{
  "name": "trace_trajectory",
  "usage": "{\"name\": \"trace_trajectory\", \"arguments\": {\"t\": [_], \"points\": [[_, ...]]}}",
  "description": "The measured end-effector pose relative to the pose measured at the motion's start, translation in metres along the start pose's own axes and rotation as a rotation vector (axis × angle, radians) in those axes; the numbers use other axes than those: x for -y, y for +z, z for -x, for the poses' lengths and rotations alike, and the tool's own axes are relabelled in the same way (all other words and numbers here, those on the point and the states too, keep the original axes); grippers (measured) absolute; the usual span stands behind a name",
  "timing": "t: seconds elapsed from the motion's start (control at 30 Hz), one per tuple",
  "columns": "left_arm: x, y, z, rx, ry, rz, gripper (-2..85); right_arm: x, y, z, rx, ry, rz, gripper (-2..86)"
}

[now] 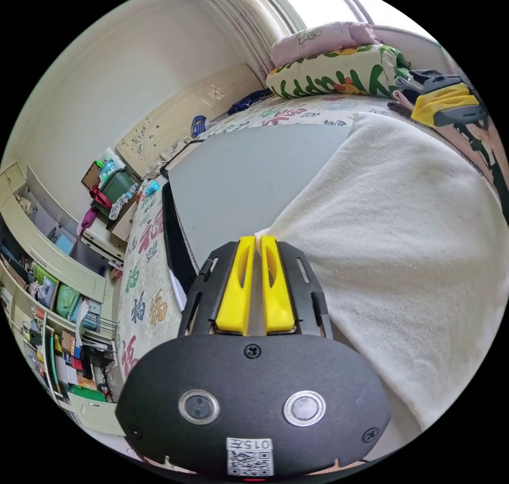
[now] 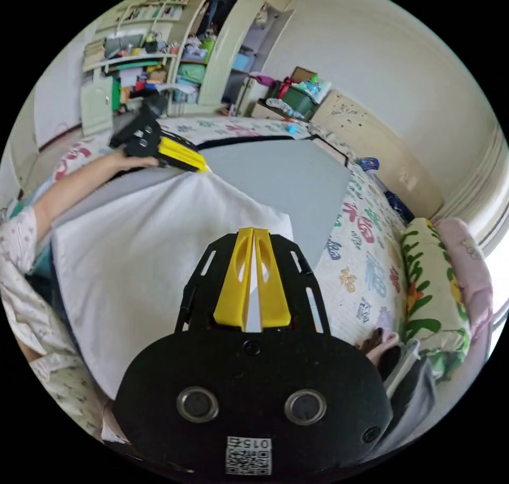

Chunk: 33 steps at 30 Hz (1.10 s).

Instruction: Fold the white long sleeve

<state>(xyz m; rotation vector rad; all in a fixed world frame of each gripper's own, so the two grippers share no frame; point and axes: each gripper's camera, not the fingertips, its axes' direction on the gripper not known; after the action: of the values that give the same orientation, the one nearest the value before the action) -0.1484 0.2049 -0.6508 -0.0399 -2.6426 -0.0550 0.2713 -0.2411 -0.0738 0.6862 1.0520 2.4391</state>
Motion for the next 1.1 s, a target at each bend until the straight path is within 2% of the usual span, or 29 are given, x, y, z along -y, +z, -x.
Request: {"name": "trace_trajectory", "arguments": {"t": [0.07,0.1,0.17,0.3,0.4,0.53,0.6,0.67,0.77,0.93,1.1], "points": [[-0.009,0.007,0.011,-0.028,-0.020,-0.006,1.5,0.031,0.028,0.002,-0.155,-0.006,0.093,-1.0],[-0.012,0.009,0.014,-0.032,-0.024,-0.008,1.5,0.036,0.035,0.001,-0.171,-0.006,0.117,-1.0],[-0.021,0.017,0.022,-0.038,-0.030,-0.012,1.6,0.049,0.059,-0.012,-0.091,0.018,0.204,-0.8],[-0.034,0.035,0.032,-0.035,-0.023,-0.007,1.9,0.069,0.040,-0.027,-0.040,0.057,0.196,-0.4],[-0.049,0.049,0.048,-0.048,-0.033,-0.015,2.4,0.085,0.010,-0.037,-0.014,0.109,0.176,0.2],[-0.082,0.048,0.109,-0.065,-0.189,-0.055,3.8,0.085,-0.052,-0.089,0.178,0.311,0.093,5.2],[-0.107,0.046,0.148,-0.151,-0.315,-0.110,5.8,0.078,-0.071,-0.116,0.273,0.394,0.073,10.5],[-0.136,0.066,0.195,-0.406,-0.429,-0.153,11.4,0.070,-0.083,-0.151,0.452,0.489,0.080,14.0],[-0.150,0.111,0.221,-0.629,-0.464,-0.109,16.9,0.066,-0.091,-0.183,0.663,0.574,0.083,15.9],[-0.160,0.173,0.231,-0.696,-0.417,0.033,18.3,0.081,-0.108,-0.194,0.672,0.577,0.115,15.9],[-0.172,0.195,0.250,-0.715,-0.372,0.042,18.5,0.089,-0.127,-0.192,0.745,0.581,0.098,14.0]]}}
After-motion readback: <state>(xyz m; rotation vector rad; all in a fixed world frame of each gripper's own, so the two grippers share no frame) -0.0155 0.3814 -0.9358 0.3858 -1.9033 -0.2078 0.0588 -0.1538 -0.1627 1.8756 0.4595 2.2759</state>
